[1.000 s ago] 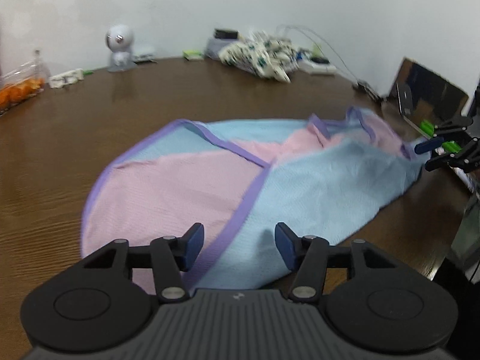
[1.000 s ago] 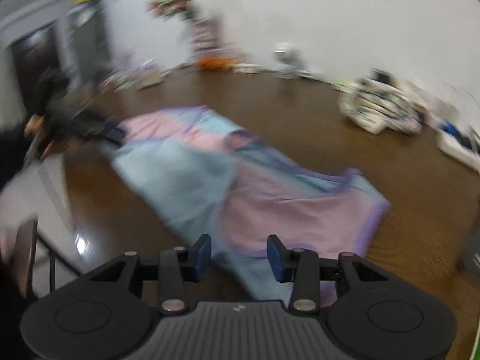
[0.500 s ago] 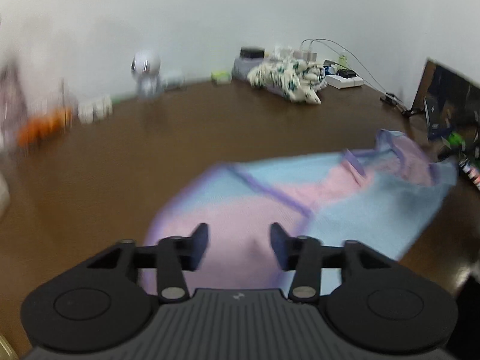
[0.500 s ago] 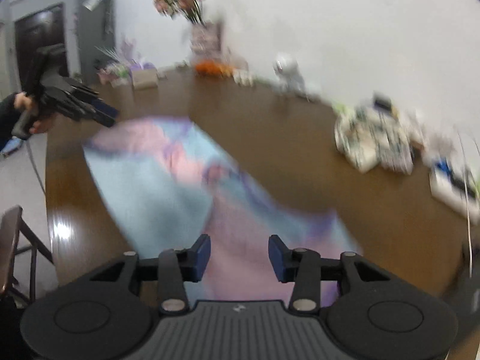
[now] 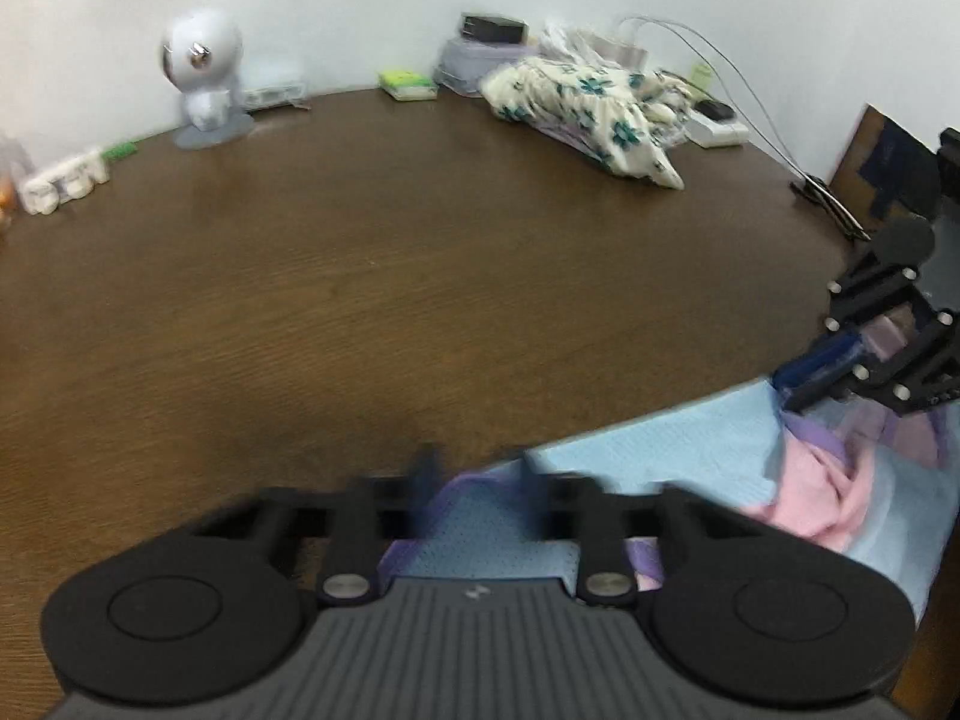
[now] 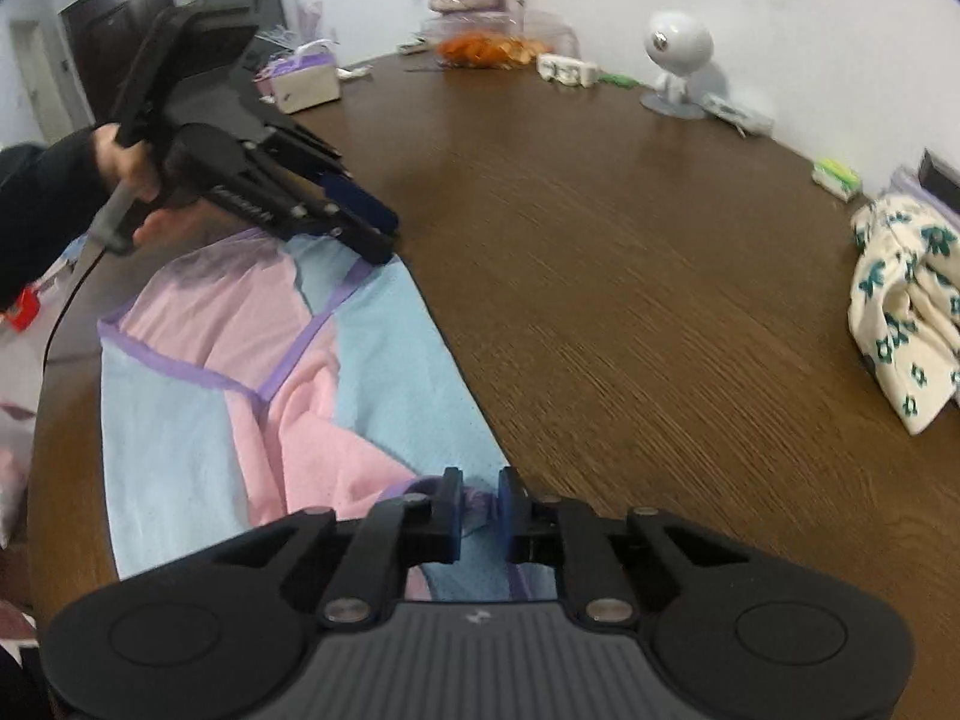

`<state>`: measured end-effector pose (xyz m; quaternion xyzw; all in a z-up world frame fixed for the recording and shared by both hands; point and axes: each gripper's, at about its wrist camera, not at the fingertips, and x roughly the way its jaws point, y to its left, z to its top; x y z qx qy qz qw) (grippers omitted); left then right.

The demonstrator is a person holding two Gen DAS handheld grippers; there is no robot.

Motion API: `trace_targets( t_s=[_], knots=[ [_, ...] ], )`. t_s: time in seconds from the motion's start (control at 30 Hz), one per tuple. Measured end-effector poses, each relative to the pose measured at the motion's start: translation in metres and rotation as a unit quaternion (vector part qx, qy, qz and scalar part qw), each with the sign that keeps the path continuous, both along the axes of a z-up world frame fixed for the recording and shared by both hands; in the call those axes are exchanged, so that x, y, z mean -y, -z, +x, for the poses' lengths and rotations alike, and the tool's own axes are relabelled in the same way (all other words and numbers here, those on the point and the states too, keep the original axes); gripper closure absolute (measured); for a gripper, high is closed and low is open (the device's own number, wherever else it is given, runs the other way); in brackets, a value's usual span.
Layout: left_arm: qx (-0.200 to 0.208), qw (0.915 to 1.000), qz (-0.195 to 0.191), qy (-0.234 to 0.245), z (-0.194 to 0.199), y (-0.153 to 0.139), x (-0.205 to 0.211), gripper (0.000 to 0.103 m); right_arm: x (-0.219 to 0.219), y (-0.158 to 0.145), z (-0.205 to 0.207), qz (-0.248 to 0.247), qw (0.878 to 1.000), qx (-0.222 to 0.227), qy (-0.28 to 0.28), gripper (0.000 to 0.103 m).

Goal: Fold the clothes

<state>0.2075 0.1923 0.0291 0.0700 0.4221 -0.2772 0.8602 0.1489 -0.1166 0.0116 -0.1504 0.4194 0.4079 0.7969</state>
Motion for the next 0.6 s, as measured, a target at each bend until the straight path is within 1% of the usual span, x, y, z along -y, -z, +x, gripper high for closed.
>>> trace_targets(
  t_s=[0.07,0.17,0.27,0.33,0.37,0.43,0.47,0.5,0.53,0.57,0.6],
  knots=[
    [0.000,1.0000,-0.003,0.003,-0.003,-0.002,-0.002,0.098,-0.002,-0.001,0.000,-0.004,1.000,0.004,0.005,0.095],
    [0.024,0.9997,-0.010,-0.002,-0.024,-0.014,-0.005,0.099,-0.004,-0.015,-0.011,-0.008,0.999,0.037,-0.001,0.096],
    [0.071,0.9974,-0.013,-0.004,-0.068,-0.035,-0.005,0.099,0.003,-0.038,-0.036,0.001,0.996,0.079,-0.028,0.096],
    [0.094,0.9953,-0.020,-0.009,-0.106,-0.041,-0.006,0.099,0.007,-0.046,-0.067,-0.001,0.990,0.119,-0.074,0.096],
    [0.093,0.9953,-0.023,-0.009,-0.123,-0.039,-0.006,0.099,0.008,-0.045,-0.082,-0.010,0.986,0.131,-0.098,0.096],
    [0.075,0.9970,-0.016,-0.012,-0.149,-0.023,-0.008,0.099,0.002,-0.031,-0.102,-0.048,0.983,0.120,-0.131,0.095],
    [0.063,0.9978,-0.005,-0.022,-0.155,-0.013,-0.010,0.098,0.001,-0.024,-0.108,-0.063,0.981,0.118,-0.140,0.095],
    [0.046,0.9983,0.001,-0.036,-0.157,-0.002,-0.013,0.098,0.000,-0.018,-0.113,-0.075,0.979,0.118,-0.146,0.093],
    [0.039,0.9980,-0.006,-0.050,-0.158,0.003,-0.017,0.097,0.005,-0.019,-0.114,-0.077,0.980,0.119,-0.142,0.092],
    [0.040,0.9970,-0.014,-0.064,-0.160,0.003,-0.022,0.094,0.013,-0.023,-0.113,-0.074,0.981,0.121,-0.133,0.092],
    [0.042,0.9958,-0.017,-0.079,-0.162,0.001,-0.025,0.093,0.025,-0.032,-0.109,-0.065,0.983,0.121,-0.119,0.088]
  ],
)
